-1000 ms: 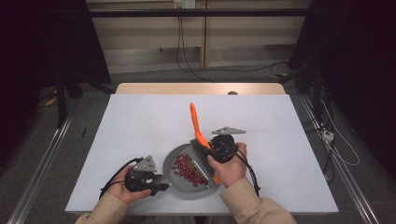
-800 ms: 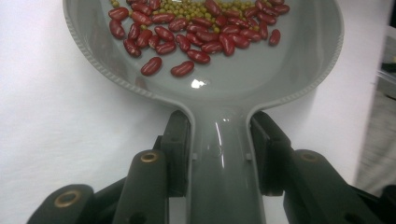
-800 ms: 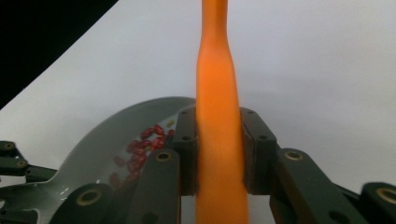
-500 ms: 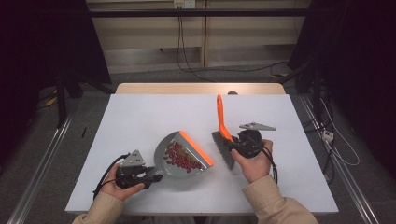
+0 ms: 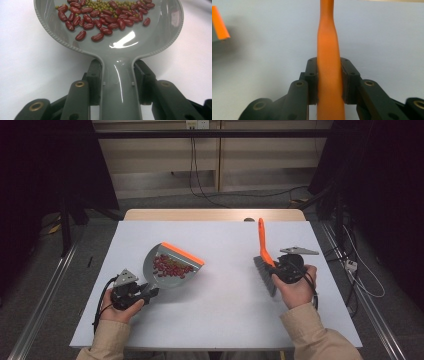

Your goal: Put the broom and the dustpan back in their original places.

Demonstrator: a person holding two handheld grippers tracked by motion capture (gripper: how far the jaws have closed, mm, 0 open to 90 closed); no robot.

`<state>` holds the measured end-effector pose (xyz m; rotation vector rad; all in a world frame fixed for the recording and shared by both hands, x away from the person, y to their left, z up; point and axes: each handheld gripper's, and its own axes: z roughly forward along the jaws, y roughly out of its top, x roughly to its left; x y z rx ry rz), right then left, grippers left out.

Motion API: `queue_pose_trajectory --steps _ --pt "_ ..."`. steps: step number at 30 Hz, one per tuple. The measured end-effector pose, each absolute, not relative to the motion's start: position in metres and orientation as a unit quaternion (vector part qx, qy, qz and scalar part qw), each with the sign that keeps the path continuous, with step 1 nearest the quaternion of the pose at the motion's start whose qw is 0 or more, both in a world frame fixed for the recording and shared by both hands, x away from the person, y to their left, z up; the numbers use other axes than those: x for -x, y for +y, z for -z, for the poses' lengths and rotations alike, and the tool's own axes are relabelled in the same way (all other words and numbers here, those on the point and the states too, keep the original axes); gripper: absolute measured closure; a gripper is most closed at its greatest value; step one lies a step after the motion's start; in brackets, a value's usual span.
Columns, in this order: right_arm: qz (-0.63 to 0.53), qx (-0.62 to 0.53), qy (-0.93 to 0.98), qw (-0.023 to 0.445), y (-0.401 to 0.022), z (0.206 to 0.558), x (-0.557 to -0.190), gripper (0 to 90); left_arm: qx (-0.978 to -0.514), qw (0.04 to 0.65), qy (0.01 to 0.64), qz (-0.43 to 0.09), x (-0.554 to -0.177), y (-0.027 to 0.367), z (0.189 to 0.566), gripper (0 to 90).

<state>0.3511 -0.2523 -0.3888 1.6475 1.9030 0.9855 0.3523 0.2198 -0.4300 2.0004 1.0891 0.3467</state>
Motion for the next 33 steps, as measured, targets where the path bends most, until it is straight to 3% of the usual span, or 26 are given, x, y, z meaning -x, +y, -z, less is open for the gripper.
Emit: queue_pose_trajectory --steps 12,17,25,28,33 --pt "-0.250 -0.588 0.703 0.312 -0.279 0.395 -0.357 71.4 -0.761 0.349 0.520 -0.167 -0.363 0.222 0.445 62.5" --pt "-0.250 -0.582 0.712 0.303 -0.270 0.410 -0.358 71.1 -0.757 0.375 0.512 -0.159 -0.357 0.215 0.443 59.2" --pt "-0.340 -0.583 0.701 0.230 -0.256 0.419 -0.353 61.2 -0.756 0.427 0.480 -0.124 -0.345 0.207 0.439 38.1" --pt "-0.391 -0.561 0.698 0.215 -0.255 0.421 -0.343 49.4 -0.756 0.445 0.457 -0.145 -0.338 0.211 0.433 22.5" --pt "-0.448 -0.525 0.694 0.205 -0.264 0.426 -0.319 35.1 -0.742 0.493 0.424 -0.162 -0.330 0.224 0.425 11.2"
